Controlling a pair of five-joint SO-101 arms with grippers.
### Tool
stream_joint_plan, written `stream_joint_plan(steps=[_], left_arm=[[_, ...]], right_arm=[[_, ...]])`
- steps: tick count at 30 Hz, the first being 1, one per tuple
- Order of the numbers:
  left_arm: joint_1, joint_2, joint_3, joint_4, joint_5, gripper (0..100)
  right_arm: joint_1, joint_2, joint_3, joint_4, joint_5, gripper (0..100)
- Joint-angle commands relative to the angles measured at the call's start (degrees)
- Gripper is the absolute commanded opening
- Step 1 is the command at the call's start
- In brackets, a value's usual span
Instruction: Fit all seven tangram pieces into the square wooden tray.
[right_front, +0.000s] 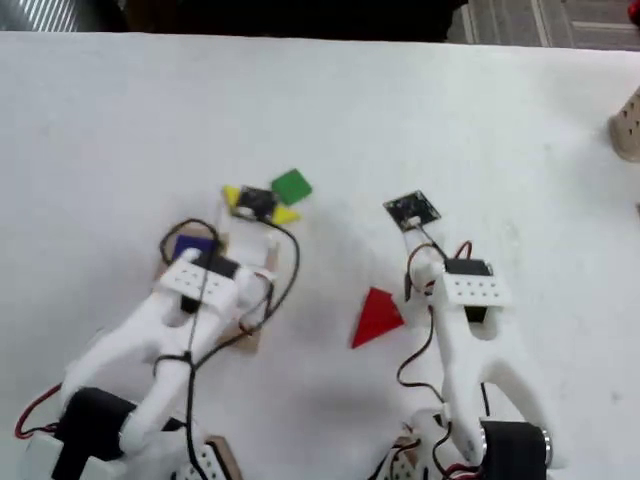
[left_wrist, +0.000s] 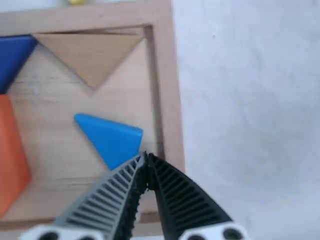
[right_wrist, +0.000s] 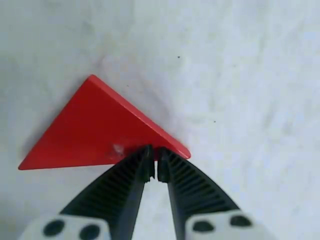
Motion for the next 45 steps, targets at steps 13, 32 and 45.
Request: stream_joint_plan(steps=[13, 32, 45], left_arm=[[-6.55, -13.49, -0.79, 3.16, 0.09, 2], [-8.4, 5.49, -8.97, -5.27, -1.58, 2], [-13.14, 5.58, -8.88, -0.62, -4.84, 2]], right_arm=[[0.66, -1.45, 0.18, -1.36, 0.62, 1.7], [0.66, -1.45, 0.18, -1.36, 0.62, 1.7], [0.66, -1.45, 0.18, -1.1, 2.73, 1.7]])
